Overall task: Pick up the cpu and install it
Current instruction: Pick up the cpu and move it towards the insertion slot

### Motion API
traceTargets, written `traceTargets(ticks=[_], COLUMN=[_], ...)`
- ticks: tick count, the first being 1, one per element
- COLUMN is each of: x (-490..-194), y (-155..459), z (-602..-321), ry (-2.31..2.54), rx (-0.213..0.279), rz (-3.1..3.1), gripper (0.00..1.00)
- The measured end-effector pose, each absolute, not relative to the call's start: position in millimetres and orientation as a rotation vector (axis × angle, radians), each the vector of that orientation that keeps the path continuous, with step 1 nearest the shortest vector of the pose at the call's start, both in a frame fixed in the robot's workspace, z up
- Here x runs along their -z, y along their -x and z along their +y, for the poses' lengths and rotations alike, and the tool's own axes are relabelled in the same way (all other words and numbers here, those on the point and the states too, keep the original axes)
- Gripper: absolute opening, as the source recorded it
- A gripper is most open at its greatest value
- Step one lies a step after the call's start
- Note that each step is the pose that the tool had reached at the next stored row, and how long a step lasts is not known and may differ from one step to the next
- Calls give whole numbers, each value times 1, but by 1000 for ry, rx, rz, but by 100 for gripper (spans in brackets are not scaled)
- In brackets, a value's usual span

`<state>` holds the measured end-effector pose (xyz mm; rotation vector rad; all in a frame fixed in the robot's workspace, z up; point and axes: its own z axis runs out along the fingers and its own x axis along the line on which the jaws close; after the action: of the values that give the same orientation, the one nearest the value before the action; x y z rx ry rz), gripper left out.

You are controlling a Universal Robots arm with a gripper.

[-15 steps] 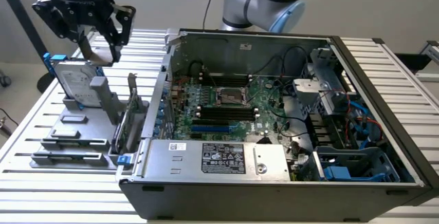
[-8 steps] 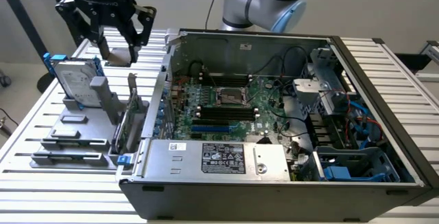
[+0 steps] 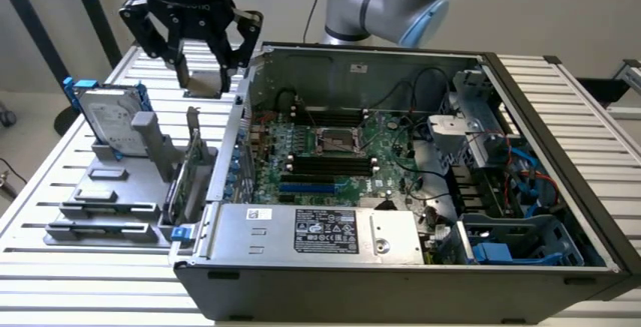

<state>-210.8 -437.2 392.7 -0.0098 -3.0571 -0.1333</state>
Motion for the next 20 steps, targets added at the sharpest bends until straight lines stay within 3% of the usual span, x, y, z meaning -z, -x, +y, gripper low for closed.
traceTargets(ticks=[20], x=[-381], y=[121], z=[-413], ry=[10], rx=[133], rz=[-3056], gripper=[54])
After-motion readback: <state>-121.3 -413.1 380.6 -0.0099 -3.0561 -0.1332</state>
